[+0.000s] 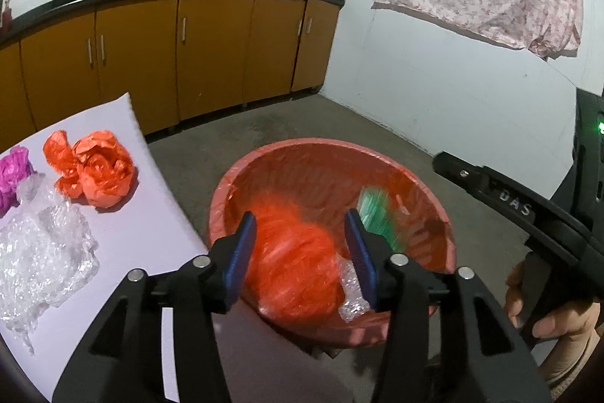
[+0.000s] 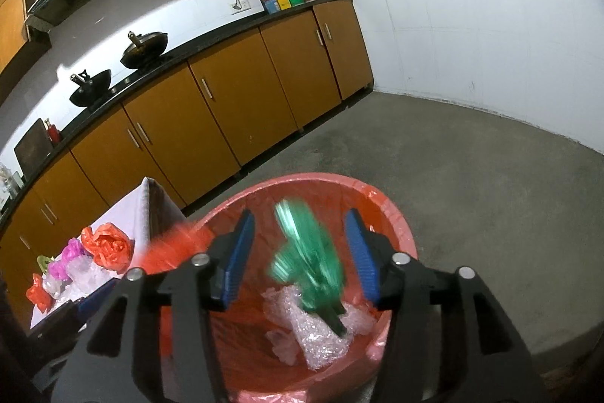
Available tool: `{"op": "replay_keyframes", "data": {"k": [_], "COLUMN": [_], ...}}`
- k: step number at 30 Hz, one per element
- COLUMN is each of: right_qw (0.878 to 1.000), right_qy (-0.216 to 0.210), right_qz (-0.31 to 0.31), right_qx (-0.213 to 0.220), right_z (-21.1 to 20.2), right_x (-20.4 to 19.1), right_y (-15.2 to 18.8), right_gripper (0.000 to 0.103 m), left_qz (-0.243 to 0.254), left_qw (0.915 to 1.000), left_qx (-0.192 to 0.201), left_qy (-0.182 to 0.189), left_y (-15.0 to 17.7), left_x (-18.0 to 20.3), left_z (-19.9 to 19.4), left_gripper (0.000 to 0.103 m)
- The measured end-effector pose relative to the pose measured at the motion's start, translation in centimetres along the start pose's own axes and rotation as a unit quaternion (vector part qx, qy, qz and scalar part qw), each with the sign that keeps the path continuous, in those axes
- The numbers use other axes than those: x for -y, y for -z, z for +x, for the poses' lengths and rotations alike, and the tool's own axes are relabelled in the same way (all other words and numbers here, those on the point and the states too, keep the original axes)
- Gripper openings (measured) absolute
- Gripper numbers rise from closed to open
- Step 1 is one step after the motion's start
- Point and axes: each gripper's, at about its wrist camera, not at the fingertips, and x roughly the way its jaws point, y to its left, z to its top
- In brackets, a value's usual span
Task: Collect trash
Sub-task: 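Open both tools to drop the red and green bags into the basket, then reach to the table and grasp the clear bubble wrap with the left tool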
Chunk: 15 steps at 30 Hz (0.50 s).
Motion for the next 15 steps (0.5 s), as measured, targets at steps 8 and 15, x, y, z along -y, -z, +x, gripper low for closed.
{"op": "replay_keyframes", "data": {"k": [8, 15], "right_qw": [1.0, 1.0], "right_qy": [0.015, 0.009], "right_qz": [0.005, -0.004], "right_qx": [-0.009, -0.014], "right_z": [-0.3, -0.8], "right_x": [0.4, -0.8], "right_y": [1.0, 1.8], "right_gripper": [0.062, 0.068], "left_qz": [-0.029, -0.03], "left_qw": [0.9987, 0.9942], "left_qx": [0.007, 0.027], "left_qy": [-0.041, -0.1], "left_y": [0.9, 1.7], "left_x": [-3.1, -5.9], "left_z": [-1.8, -4.9], "left_gripper": [0.059, 0.073]}}
